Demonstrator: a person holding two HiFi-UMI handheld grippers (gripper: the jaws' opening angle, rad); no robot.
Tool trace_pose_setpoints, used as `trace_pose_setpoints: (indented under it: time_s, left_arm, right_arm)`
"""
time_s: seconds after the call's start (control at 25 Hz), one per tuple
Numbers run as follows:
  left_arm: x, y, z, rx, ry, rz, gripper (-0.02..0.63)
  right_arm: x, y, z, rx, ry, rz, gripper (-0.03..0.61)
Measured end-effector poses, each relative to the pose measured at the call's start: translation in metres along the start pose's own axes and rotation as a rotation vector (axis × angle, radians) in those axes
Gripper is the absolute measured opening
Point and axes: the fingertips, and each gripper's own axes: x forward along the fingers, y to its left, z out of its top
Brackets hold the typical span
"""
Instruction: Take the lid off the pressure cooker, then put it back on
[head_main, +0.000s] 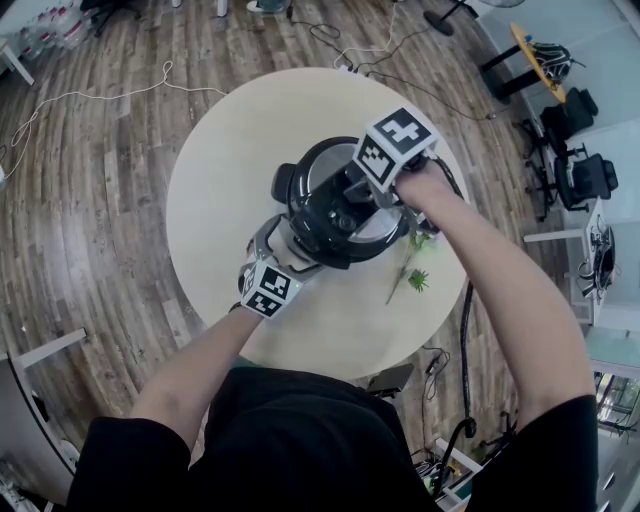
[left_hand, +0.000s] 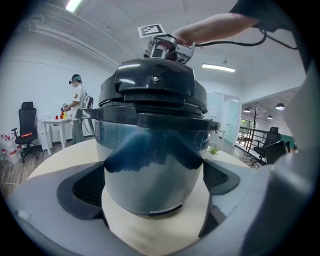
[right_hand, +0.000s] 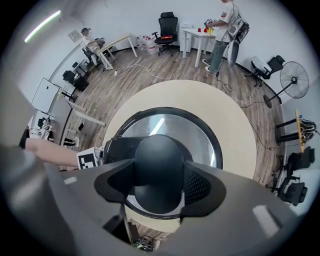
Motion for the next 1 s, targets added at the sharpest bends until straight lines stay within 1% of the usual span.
trace_pose_setpoints:
  time_s: [0.12,0.2,0.28,0.32,0.6,0.72,1.0]
  left_arm:
    - [-0.001,0.001,-0.001,0.000,0.000,0.000,0.591]
    - [0.000,0.000,-0.001,-0.001,0.000,0.000,0.591]
    - [0.001,0.000,0.000,-0.001,-0.002,0.000,0.591]
    - [0.001,0.000,0.000,-0.001,-0.002,0.000,0.591]
    - [0.000,0.000,-0.001,-0.002,-0.009,0.001,0.591]
    - [0.000,0.000,0.000,0.000,-0.010,0.001,0.591]
    - [0.000,0.000,0.002,0.003,-0.006,0.002,0.591]
  right_arm:
    - [0.001,0.001,0.000,-0.014,0.012,-0.006,0.286]
    - [0.002,0.003,-0.002,-0.063,0.034,-0.020,0.286]
    - [0.006,0.006,-0.006,-0.126,0.072,-0.056,0.286]
    - [0.009,0.006,-0.007,-0.138,0.086,-0.069,0.287]
    - [0.014,0.007,-0.006,-0.138,0.091,-0.082,0.287]
    - [0.014,0.007,-0.006,-0.164,0.102,-0.094,0.287]
    - [0.012,0.010,-0.008,-0.241,0.098,-0.095,0.288]
